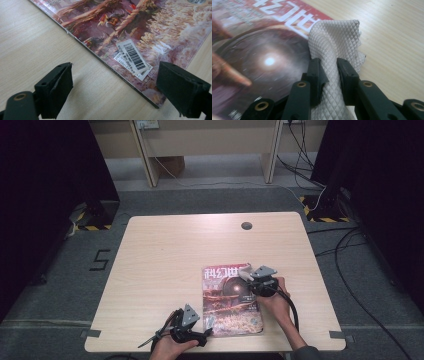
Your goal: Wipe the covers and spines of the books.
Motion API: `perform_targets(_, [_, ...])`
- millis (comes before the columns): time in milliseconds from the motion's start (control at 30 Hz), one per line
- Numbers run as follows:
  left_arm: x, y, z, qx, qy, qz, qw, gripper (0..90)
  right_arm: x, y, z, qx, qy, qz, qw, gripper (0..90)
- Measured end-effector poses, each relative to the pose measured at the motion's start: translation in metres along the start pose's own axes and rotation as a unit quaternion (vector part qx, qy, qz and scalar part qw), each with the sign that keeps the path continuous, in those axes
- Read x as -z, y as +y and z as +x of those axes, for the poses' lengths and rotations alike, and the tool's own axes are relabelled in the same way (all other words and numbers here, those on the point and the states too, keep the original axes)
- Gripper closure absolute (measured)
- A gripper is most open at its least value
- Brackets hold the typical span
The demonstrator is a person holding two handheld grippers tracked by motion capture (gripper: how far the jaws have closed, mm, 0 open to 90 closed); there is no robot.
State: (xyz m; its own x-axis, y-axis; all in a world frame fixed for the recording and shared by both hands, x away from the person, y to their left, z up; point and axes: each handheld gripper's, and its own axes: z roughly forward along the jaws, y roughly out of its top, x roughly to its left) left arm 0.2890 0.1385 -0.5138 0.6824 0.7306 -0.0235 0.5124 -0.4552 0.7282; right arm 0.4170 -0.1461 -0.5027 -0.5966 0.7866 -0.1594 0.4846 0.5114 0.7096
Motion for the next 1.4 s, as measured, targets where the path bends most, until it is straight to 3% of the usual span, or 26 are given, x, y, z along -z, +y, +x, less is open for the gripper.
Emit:
perform_targets(200, [0.000, 0.000, 0.000, 0.000, 0.001, 0.000, 1.0000, 12.9, -0.012, 0.008, -0.012, -0.021, -0.011, 0.001, 0.9997, 73.6])
perform_targets(333, [0.000, 0.000, 0.000, 0.000, -0.001, 0.000, 1.0000, 12.9, -0.020, 0.014, -0.017, -0.011, -0.025, -0.001, 0.9996, 73.8])
perform_targets(433, [0.000, -0.001, 0.000, 0.003, -0.002, -0.003, 1.0000, 12.9, -0.026, 0.019, -0.021, -0.018, -0.031, 0.001, 0.9994, 73.8])
perform_targets(667, [0.000, 0.000, 0.000, -0.002, 0.000, 0.000, 1.0000, 12.9, -0.034, 0.026, -0.025, 0.000, -0.041, 0.004, 0.9991, 75.1])
perform_targets(767, [0.000, 0.000, 0.000, -0.003, 0.000, 0.000, 1.0000, 12.9, -0.034, 0.027, -0.017, 0.031, -0.046, 0.003, 0.9984, 75.9])
perform_targets(867, [0.000, 0.000, 0.000, -0.003, 0.000, 0.000, 1.0000, 12.9, -0.034, 0.031, -0.006, 0.046, -0.035, 0.003, 0.9983, 75.8])
perform_targets(967, [0.000, 0.000, 0.000, -0.004, 0.000, 0.001, 1.0000, 12.9, -0.035, 0.035, 0.008, 0.053, -0.009, 0.000, 0.9985, 75.4])
perform_targets(1100, [0.000, 0.000, 0.000, -0.004, 0.001, 0.001, 1.0000, 12.9, -0.039, 0.042, 0.027, 0.082, -0.004, -0.002, 0.9966, 75.5])
perform_targets(1300, [0.000, 0.000, 0.000, -0.002, 0.000, 0.000, 1.0000, 12.9, -0.046, 0.049, 0.036, 0.072, 0.023, -0.013, 0.9971, 75.2])
perform_targets(1400, [0.000, 0.000, 0.000, -0.005, 0.001, 0.002, 1.0000, 12.9, -0.050, 0.055, 0.045, 0.065, 0.050, -0.018, 0.9965, 74.6])
